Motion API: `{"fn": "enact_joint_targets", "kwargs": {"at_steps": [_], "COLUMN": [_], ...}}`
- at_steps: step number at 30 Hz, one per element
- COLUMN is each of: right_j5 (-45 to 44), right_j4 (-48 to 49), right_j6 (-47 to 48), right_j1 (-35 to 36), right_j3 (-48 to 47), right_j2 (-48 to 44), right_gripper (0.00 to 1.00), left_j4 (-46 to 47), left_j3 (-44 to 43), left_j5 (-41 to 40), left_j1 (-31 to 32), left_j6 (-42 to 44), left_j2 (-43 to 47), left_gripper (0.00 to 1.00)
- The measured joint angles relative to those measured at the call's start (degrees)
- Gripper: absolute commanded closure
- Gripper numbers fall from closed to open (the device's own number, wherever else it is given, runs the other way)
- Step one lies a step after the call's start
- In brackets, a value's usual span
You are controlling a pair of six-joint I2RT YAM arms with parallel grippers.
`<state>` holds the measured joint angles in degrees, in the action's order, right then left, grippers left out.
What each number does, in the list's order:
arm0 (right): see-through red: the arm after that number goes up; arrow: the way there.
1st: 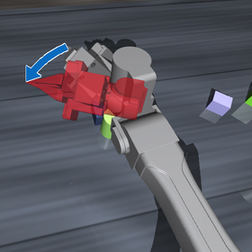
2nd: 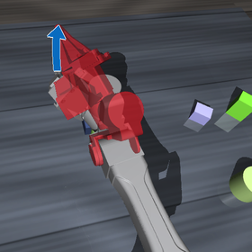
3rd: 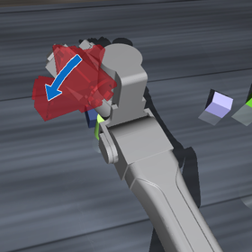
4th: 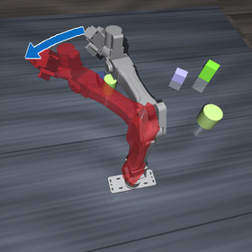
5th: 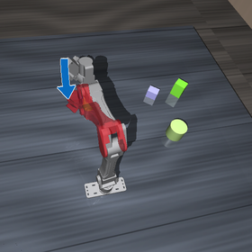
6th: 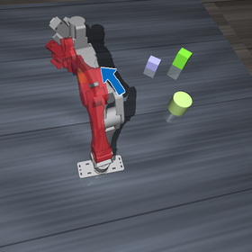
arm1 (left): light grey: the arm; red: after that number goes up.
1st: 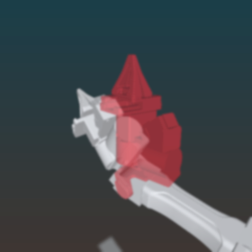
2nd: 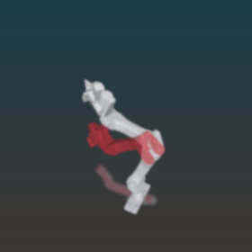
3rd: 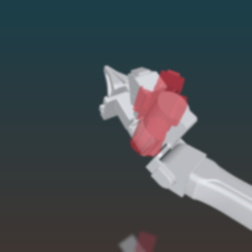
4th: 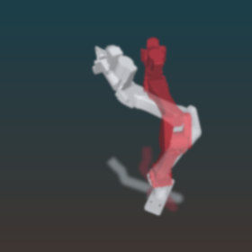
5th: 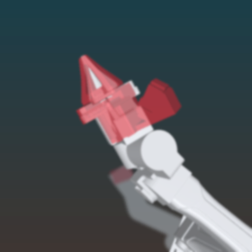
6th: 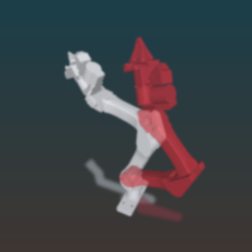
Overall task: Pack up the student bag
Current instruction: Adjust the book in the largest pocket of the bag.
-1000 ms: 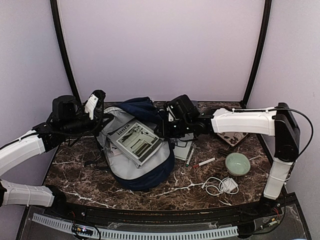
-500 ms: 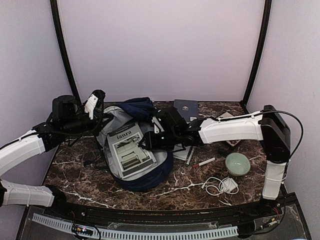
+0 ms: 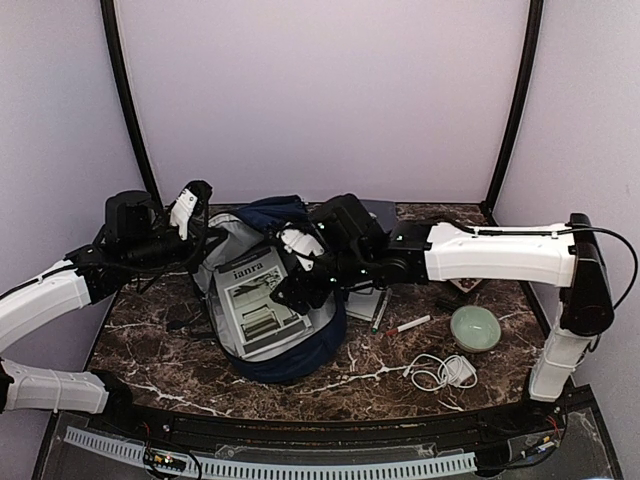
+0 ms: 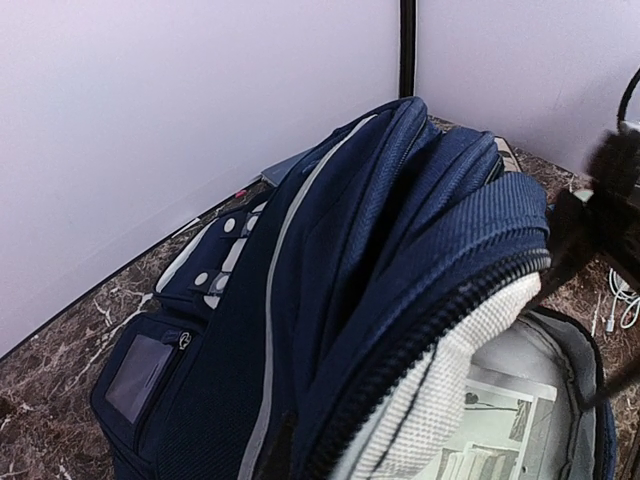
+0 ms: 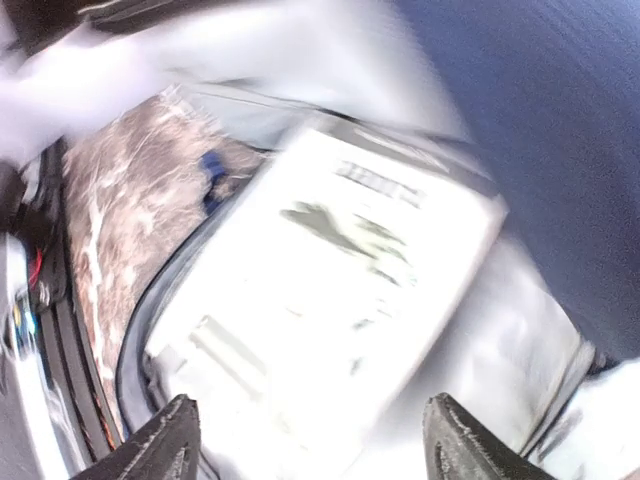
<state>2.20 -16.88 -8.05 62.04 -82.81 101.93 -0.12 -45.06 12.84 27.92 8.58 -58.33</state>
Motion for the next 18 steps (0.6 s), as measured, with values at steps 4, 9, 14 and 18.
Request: {"fn": "enact_joint_targets", "kwargs": {"at_steps": [4,9,14,18], "right_j5": [-3.5,-9.6,-14.4,-17.1], "right_j4": [-2.3,-4.1,-4.5,-5.1], "right_j6": [19.2,41.6,54.7,60.9], "right_j1": [5.7,10.1,9.9,9.7], "right_j3": [-2.3,-4.7,-5.0,-6.4], "right_j2": [0.5,6.4,11.5,13.3], "right_gripper": [0.11,0.10,0.12,0.10], "left_j4": [0.0,0.0,0.0,0.0], "left_j3": [0.0,0.0,0.0,0.0], "left_j5": [0.0,0.1,0.2,0.2], "left_j1": [0.0,0.0,0.0,0.0], "left_j6": [0.3,0.7,1.0,1.3], "left_j2": [0.0,0.0,0.0,0.0], "left_gripper": [1.00,1.00,1.00,1.00]}}
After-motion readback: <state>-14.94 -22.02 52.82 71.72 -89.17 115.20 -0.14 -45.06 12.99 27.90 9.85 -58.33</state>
